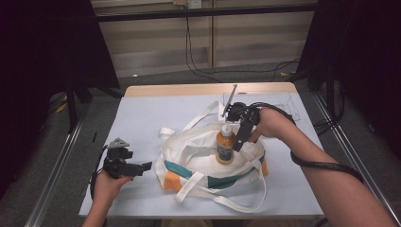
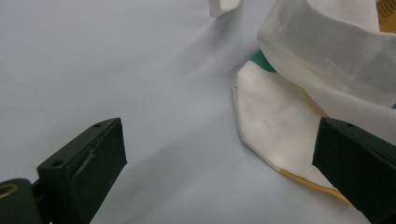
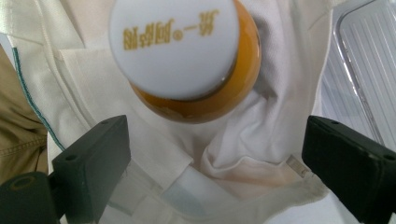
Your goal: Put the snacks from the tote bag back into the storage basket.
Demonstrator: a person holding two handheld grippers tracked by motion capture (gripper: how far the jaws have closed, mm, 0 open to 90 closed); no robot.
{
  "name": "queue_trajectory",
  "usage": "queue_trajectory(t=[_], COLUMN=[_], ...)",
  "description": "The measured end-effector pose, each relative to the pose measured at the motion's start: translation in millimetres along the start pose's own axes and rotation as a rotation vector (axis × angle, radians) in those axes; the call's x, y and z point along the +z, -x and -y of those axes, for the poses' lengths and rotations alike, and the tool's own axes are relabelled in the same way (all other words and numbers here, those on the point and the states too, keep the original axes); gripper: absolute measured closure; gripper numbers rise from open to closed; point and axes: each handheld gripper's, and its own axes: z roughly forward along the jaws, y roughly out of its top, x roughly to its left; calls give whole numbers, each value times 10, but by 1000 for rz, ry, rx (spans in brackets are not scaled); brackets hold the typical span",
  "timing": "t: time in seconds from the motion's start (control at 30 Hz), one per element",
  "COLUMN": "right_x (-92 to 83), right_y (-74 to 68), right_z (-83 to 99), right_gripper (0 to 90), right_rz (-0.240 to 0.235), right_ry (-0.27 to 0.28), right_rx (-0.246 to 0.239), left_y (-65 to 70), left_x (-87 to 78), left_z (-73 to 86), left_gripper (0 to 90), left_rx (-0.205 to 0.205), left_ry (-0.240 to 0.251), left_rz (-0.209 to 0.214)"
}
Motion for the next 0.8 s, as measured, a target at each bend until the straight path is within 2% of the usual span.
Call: queue_trajectory(t=[0.1,0.23,0.27,0.33,0.63,0.77,0.8], right_x=[7,13,14,19,51,59,64], right_y=[-6,-10,-12,-18,-25,-25,-28], right_z=[-27,-44,-50,-60,-113,-141,-147], right_gripper=[77,77,77,77,77,77,77], right_rz=[-4,-4,-4,-4,-11,-10,-13], right_ry=[-1,1,1,-1,-5,-3,1], right_rx=[-2,-7,-11,-6,-14,-21,-21], left_y=[9,9,-2,-1,4,3,-6], left_x=[4,1,-8,-8,-10,-13,-21], left_z=[6,7,6,7,24,29,28], left_gripper=[26,25,25,25,25,26,26], left_rx=[-16,-15,2,3,-18,-16,0], left_ry=[6,7,-4,-4,4,3,-7], left_rz=[5,5,3,3,4,5,2])
